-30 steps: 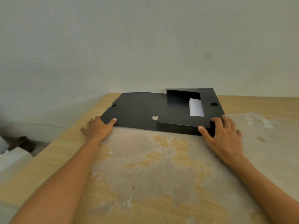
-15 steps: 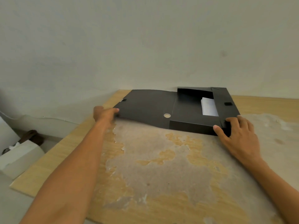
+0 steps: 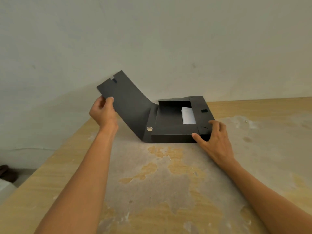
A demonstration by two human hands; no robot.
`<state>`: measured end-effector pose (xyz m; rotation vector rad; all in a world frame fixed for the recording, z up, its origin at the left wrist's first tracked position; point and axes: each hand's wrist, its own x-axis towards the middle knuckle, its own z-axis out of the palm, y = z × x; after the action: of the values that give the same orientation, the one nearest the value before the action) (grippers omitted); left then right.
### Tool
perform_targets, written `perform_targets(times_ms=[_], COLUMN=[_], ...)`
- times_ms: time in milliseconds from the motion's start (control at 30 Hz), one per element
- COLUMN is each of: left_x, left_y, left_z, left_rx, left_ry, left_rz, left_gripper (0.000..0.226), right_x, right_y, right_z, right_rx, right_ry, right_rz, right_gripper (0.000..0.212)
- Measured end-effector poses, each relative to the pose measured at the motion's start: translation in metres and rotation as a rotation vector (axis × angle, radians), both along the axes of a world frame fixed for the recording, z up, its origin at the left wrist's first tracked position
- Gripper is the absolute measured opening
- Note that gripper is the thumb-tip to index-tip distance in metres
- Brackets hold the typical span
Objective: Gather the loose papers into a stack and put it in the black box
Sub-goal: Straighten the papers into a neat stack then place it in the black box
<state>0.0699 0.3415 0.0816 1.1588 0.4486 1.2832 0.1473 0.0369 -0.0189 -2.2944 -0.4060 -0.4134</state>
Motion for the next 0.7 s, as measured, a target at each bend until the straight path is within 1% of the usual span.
perform_targets(times_ms=[100,200,233,300,467,633,700], left_x=[0.007,0.016,0.019,0.026,0.045,0.062,0.069], left_y=[-0.036,-0.067,-0.076,-0.095,-0.142,-0.18,-0.191], left_z=[0.016,0.024,0.025,0.026,0.022,0.0,-0.01], left_rx=[0.194,0.334,0.382,0.503,0.856,1.183,1.3], left_ry=[0.053,0.11,0.138,0.202,0.373,0.619,0.686], left_rz=[-0.032,-0.065,-0.076,-0.094,-0.196,-0.285,-0.33], left_gripper=[0.024,0.008,0.013,0.019,0.018,0.019,0.02], right_x=[-0.001,-0.002,-0.003,-0.003,0.002,0.008,0.01], right_y=[-0.001,-0.004,-0.005,-0.01,-0.031,-0.048,-0.055], right_z=[0.003,0.004,0.004,0.005,0.011,0.019,0.02], right_rx=[0.049,0.028,0.013,-0.016,-0.061,0.013,0.03], right_ry=[0.034,0.082,0.088,0.092,0.119,0.137,0.137], right_rz=[0.015,-0.013,-0.008,0.013,0.089,0.144,0.147], right_gripper=[0.081,0.087,0.087,0.086,0.082,0.076,0.075])
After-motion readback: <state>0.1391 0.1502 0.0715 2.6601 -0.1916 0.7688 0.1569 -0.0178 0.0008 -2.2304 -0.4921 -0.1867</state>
